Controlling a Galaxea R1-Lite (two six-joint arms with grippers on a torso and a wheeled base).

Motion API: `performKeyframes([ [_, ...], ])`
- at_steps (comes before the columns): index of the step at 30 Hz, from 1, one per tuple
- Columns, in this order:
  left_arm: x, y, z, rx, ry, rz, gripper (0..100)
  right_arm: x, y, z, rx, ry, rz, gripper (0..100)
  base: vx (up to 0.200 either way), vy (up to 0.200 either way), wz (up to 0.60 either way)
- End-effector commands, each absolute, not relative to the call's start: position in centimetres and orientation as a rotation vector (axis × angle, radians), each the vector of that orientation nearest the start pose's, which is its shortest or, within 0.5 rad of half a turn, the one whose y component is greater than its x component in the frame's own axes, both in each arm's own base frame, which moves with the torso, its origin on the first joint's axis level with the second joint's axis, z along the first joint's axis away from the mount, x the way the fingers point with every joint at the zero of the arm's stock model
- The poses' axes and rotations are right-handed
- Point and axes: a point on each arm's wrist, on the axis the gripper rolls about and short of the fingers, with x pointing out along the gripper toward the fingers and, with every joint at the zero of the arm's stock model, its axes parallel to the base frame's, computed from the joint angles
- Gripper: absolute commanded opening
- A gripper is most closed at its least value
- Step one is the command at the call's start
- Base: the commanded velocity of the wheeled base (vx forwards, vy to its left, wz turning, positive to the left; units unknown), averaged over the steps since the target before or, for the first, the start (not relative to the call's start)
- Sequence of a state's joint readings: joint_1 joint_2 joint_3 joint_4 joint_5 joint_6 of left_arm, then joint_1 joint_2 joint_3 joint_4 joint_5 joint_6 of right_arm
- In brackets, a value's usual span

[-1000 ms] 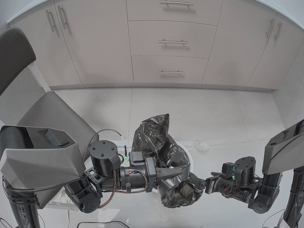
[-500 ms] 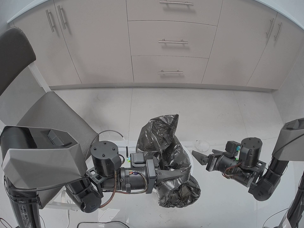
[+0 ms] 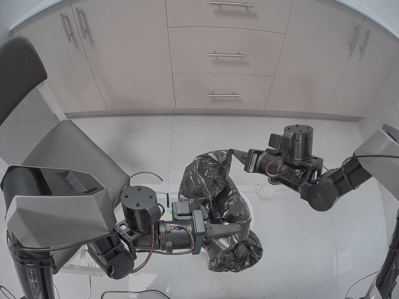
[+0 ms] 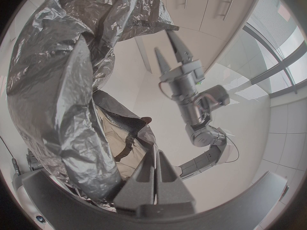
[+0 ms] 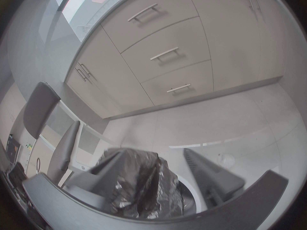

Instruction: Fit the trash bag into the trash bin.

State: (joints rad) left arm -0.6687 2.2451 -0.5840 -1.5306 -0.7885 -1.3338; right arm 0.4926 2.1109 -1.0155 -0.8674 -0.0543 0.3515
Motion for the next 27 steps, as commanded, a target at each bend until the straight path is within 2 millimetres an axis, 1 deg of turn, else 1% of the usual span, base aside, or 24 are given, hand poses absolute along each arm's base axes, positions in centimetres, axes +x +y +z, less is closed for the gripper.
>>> performKeyframes([
  [1,25.9,-22.5,4.0,-1.082,1.081,-1.123,0,37.2,21.4,13.8,0.251,0.267,0.421,0,0.0,0.0,0.0],
  [5,25.9,-22.5,3.9,-1.081,1.081,-1.121,0,37.0,21.9,14.0,0.25,0.267,0.432,0,0.0,0.0,0.0],
  [12,25.8,-22.5,4.0,-1.081,1.08,-1.124,0,36.9,21.8,14.6,0.252,0.255,0.433,0,0.0,0.0,0.0],
  [15,25.8,-22.5,3.9,-1.081,1.082,-1.123,0,36.7,22.1,14.5,0.246,0.257,0.442,0,0.0,0.0,0.0],
  [19,25.8,-22.5,3.9,-1.081,1.082,-1.123,0,36.2,23.1,14.0,0.237,0.273,0.464,0,0.0,0.0,0.0],
  [23,25.8,-22.5,3.9,-1.082,1.083,-1.122,0,35.5,24.3,12.9,0.223,0.306,0.493,0,0.0,0.0,0.0],
  [25,25.8,-22.5,3.9,-1.081,1.082,-1.123,0,35.3,24.6,12.0,0.212,0.33,0.499,0,0.0,0.0,0.0],
  [26,25.8,-22.5,3.9,-1.081,1.082,-1.123,0,35.2,24.7,12.0,0.212,0.332,0.5,0,0.0,0.0,0.0],
  [27,25.8,-22.5,3.9,-1.081,1.082,-1.123,0,35.3,24.8,11.1,0.204,0.352,0.498,0,0.0,0.0,0.0],
])
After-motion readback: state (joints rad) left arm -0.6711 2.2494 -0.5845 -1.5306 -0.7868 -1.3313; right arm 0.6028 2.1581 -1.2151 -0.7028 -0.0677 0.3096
